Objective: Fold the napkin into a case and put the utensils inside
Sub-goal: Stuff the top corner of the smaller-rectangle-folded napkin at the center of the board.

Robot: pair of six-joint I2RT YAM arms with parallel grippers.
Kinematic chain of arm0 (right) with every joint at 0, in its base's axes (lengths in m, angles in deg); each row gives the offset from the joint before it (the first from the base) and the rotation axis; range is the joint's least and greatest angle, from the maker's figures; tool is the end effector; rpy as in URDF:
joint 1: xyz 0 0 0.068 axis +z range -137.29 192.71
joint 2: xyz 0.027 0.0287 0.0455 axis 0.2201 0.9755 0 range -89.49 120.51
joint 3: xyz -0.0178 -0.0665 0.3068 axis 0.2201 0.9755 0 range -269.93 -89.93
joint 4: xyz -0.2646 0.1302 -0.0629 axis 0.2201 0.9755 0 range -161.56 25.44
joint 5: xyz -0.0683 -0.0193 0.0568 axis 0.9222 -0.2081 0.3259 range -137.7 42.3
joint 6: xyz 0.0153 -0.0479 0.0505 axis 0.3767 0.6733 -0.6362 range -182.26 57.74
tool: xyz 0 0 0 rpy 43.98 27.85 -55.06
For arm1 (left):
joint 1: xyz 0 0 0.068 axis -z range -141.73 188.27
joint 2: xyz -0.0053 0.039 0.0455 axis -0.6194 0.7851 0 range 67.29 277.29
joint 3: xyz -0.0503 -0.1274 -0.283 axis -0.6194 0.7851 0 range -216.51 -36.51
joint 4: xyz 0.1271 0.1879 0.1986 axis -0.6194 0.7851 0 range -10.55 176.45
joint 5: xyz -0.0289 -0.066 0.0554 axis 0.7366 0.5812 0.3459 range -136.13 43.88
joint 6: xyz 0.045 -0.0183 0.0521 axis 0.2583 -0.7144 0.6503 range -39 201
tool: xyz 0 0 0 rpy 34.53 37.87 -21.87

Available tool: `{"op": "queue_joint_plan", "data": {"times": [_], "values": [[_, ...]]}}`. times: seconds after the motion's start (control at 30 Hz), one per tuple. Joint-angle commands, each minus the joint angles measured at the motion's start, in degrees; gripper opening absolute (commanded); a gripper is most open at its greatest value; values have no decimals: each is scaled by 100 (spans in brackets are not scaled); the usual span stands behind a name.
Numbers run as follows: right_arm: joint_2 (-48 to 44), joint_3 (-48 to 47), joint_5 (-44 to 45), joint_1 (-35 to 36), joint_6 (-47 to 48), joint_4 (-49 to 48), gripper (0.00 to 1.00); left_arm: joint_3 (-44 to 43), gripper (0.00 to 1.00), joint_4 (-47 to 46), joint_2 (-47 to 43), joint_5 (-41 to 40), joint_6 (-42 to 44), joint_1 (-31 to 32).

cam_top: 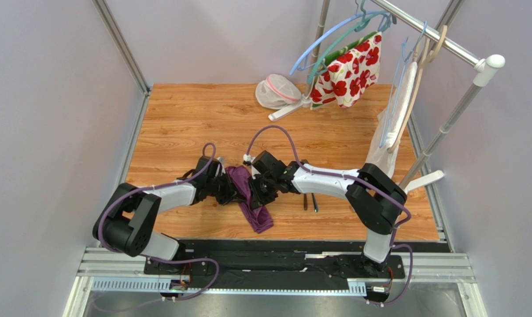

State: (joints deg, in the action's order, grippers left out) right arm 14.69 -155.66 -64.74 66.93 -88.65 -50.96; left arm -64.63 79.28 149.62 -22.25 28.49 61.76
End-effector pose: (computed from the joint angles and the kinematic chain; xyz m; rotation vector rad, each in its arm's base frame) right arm 0.2342 0.3543 0.1676 -0.7866 2.6928 0.8221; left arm 0.2387 -0.1297 0.1163 -0.5016 2.6839 -0.9983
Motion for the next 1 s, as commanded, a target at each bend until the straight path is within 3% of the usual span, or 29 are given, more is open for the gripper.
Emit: {"op": "queue_joint_plan", "data": {"times": [0.0,0.27,0.5,0.6,0.73,0.97], "values": [[198,-177,-63,89,-120,-196,11,105,0,465,65,-366,92,112],[269,298,86,89,-191,-513,6,149,0,780,-322,-489,153,112],[322,597,139,63,-191,-706,0,-18,3,1501,-1190,-621,268,86],[375,667,113,36,-191,-785,0,-290,6,1923,-1525,-630,320,25],[428,702,95,19,-191,-830,0,-668,21,2362,-1685,-761,356,-98],[401,843,51,10,-226,-970,0,-1458,32,2706,-1000,-1324,575,-160]]}}
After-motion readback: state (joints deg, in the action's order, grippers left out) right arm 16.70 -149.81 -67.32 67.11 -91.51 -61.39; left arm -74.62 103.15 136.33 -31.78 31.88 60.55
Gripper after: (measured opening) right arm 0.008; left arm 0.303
